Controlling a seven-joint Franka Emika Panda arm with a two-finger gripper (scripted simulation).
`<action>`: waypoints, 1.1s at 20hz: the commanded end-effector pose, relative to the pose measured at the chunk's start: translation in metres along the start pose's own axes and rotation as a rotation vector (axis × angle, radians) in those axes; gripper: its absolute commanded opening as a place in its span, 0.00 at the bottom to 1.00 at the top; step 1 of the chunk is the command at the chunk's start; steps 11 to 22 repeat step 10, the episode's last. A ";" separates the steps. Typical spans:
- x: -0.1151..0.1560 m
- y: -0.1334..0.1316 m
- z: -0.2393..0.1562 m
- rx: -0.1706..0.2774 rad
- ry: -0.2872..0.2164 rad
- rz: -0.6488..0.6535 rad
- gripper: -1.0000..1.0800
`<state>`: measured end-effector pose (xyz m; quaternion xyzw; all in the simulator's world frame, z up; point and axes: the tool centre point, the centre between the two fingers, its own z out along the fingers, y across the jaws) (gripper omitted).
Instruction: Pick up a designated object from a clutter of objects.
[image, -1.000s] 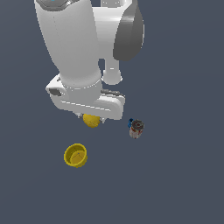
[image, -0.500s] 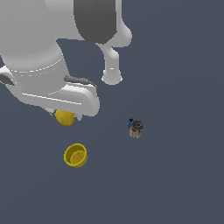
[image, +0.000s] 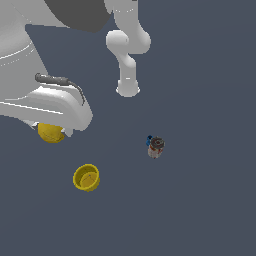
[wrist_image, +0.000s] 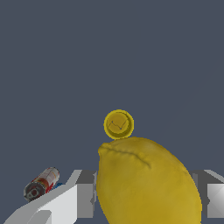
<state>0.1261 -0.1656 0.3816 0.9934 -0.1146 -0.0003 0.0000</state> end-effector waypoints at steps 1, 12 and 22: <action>0.004 0.004 -0.005 0.000 0.001 0.000 0.00; 0.009 0.010 -0.011 0.000 0.001 0.000 0.00; 0.009 0.010 -0.011 0.000 0.001 0.000 0.00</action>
